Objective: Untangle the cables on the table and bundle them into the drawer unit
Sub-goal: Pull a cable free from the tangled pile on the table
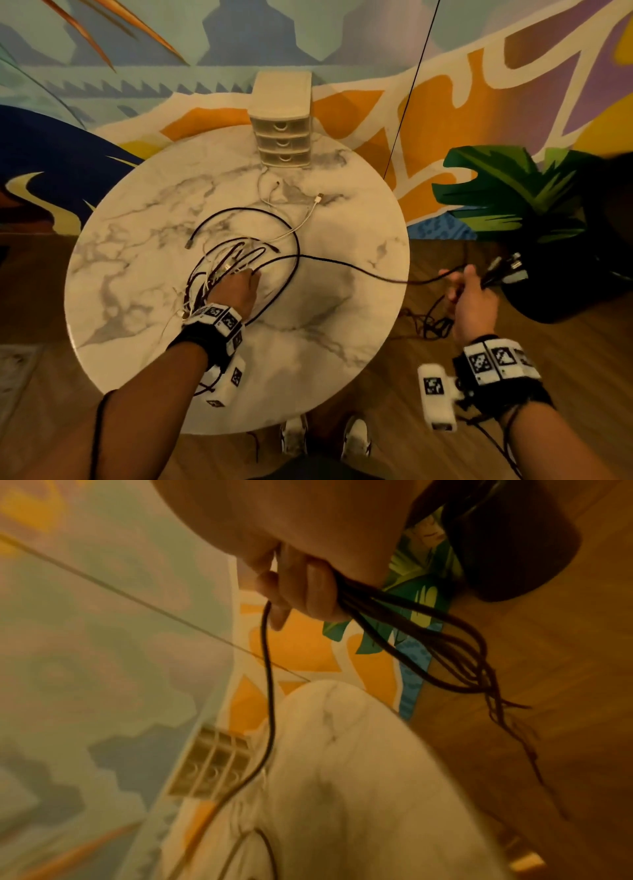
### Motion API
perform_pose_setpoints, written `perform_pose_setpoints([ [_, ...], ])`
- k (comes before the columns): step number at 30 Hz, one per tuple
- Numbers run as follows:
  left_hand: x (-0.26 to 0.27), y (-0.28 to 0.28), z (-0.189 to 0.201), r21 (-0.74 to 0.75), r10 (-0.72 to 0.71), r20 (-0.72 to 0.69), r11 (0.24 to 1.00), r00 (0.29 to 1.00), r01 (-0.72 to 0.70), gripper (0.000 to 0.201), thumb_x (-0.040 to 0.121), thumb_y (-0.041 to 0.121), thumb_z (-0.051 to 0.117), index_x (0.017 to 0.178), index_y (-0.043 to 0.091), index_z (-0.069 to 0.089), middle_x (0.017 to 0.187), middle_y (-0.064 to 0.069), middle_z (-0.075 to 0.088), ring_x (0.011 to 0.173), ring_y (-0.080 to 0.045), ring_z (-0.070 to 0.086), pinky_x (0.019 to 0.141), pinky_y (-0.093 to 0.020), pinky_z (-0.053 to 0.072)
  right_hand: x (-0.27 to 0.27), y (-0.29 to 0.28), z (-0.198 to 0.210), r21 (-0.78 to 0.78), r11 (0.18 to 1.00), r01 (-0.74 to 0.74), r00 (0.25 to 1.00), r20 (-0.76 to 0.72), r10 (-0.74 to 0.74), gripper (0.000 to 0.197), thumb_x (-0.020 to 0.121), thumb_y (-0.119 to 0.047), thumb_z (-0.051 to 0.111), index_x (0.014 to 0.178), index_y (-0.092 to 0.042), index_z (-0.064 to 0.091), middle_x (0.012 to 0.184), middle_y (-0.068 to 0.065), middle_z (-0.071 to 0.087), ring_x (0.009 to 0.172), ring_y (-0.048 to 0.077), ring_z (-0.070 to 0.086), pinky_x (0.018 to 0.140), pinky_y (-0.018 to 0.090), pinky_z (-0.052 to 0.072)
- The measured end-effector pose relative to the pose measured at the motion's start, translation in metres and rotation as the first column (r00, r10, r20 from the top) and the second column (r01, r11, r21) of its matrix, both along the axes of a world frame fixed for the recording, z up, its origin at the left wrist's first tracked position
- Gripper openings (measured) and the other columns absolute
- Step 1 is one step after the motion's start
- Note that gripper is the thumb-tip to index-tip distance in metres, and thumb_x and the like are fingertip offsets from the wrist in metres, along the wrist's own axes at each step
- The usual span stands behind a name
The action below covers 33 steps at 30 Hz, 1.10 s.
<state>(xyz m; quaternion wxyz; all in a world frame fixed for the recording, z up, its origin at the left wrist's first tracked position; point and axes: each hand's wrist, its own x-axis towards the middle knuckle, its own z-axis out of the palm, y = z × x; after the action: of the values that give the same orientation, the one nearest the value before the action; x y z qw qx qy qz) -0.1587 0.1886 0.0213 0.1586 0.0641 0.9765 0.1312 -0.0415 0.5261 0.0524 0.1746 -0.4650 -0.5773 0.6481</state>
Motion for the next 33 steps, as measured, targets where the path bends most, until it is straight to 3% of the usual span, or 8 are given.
perform_pose_setpoints([
  [4, -0.006, 0.016, 0.016, 0.156, 0.112, -0.093, 0.983, 0.989, -0.097, 0.042, 0.100, 0.040, 0.030, 0.105, 0.009, 0.059, 0.105, -0.018, 0.065, 0.099, -0.036, 0.058, 0.082, -0.039, 0.043, 0.018, -0.037, 0.001, 0.174, 0.979, -0.108, 0.987, 0.136, 0.085, 0.052, 0.094, -0.044, 0.051, 0.054, -0.011, 0.045, 0.046, 0.003, 0.042, 0.039, 0.015, 0.039, 0.042, 0.022, 0.033],
  [7, -0.002, 0.032, 0.032, 0.229, 0.138, -0.161, 0.968, 0.977, -0.099, 0.042, 0.100, 0.038, 0.031, 0.106, 0.009, 0.061, 0.104, -0.015, 0.066, 0.098, -0.035, 0.058, 0.082, -0.039, 0.042, 0.010, -0.075, 0.008, 0.093, 0.919, -0.383, 0.924, 0.053, 0.379, 0.039, 0.094, -0.040, 0.049, 0.062, -0.016, 0.049, 0.043, -0.006, 0.044, 0.038, 0.007, 0.038, 0.047, 0.025, 0.031],
  [9, 0.012, 0.045, 0.041, 0.202, 0.065, -0.201, 0.979, 0.977, -0.024, 0.039, 0.099, 0.037, 0.033, 0.102, 0.010, 0.061, 0.100, -0.014, 0.066, 0.095, -0.035, 0.059, 0.078, -0.039, 0.043, 0.002, -0.102, 0.006, 0.016, 0.776, -0.631, 0.774, 0.080, 0.628, 0.045, 0.096, -0.043, 0.043, 0.069, -0.014, 0.064, 0.038, -0.008, 0.042, 0.034, 0.003, 0.034, 0.046, 0.022, 0.029],
  [11, 0.029, 0.056, 0.043, 0.130, -0.064, -0.203, 0.987, 0.977, 0.092, 0.038, 0.099, 0.038, 0.033, 0.101, 0.012, 0.060, 0.095, -0.013, 0.066, 0.090, -0.033, 0.060, 0.075, -0.037, 0.043, -0.012, -0.127, 0.003, -0.113, 0.694, -0.711, 0.698, 0.014, 0.716, 0.050, 0.097, -0.046, 0.039, 0.095, -0.006, 0.070, 0.037, -0.008, 0.040, 0.032, 0.004, 0.030, 0.041, 0.019, 0.025],
  [16, 0.069, 0.064, 0.028, 0.071, -0.325, -0.184, 0.937, 0.928, 0.342, 0.028, 0.099, 0.031, 0.038, 0.096, 0.011, 0.057, 0.090, -0.010, 0.063, 0.084, -0.028, 0.057, 0.066, -0.030, 0.032, -0.044, -0.147, 0.005, -0.169, 0.723, -0.670, 0.735, -0.018, 0.678, 0.043, 0.100, -0.034, 0.041, 0.092, -0.007, 0.073, 0.036, -0.003, 0.033, 0.034, 0.011, 0.027, 0.041, 0.025, 0.022],
  [24, 0.009, -0.004, 0.014, -0.112, -0.319, -0.433, 0.947, 0.843, 0.301, 0.024, 0.073, 0.025, 0.042, 0.068, 0.013, 0.063, 0.073, -0.007, 0.065, 0.074, -0.027, 0.063, 0.083, -0.034, 0.040, -0.047, -0.128, 0.030, -0.022, 0.849, -0.529, 0.833, -0.204, 0.514, 0.048, 0.101, -0.028, 0.039, 0.080, 0.000, 0.072, 0.044, 0.004, 0.029, 0.037, 0.012, 0.023, 0.039, 0.023, 0.019],
  [29, -0.019, -0.056, 0.008, -0.208, -0.300, -0.366, 0.949, 0.881, 0.237, 0.018, 0.073, 0.012, 0.067, 0.090, 0.007, 0.070, 0.103, -0.016, 0.067, 0.095, -0.036, 0.062, 0.085, -0.041, 0.048, -0.046, -0.096, 0.052, -0.008, 0.893, -0.450, 0.861, -0.268, 0.432, 0.048, 0.102, -0.026, 0.036, 0.082, 0.001, 0.070, 0.038, -0.002, 0.028, 0.037, 0.012, 0.020, 0.041, 0.027, 0.013],
  [33, -0.017, -0.069, -0.006, -0.215, -0.248, -0.115, 0.952, 0.962, 0.219, 0.037, 0.087, 0.035, 0.044, 0.112, 0.017, 0.065, 0.124, -0.008, 0.059, 0.110, -0.035, 0.051, 0.091, -0.044, 0.041, -0.038, -0.091, 0.047, 0.035, 0.899, -0.437, 0.871, -0.234, 0.433, 0.048, 0.102, -0.029, 0.037, 0.077, -0.005, 0.071, 0.039, -0.001, 0.029, 0.038, 0.014, 0.021, 0.044, 0.032, 0.012],
])
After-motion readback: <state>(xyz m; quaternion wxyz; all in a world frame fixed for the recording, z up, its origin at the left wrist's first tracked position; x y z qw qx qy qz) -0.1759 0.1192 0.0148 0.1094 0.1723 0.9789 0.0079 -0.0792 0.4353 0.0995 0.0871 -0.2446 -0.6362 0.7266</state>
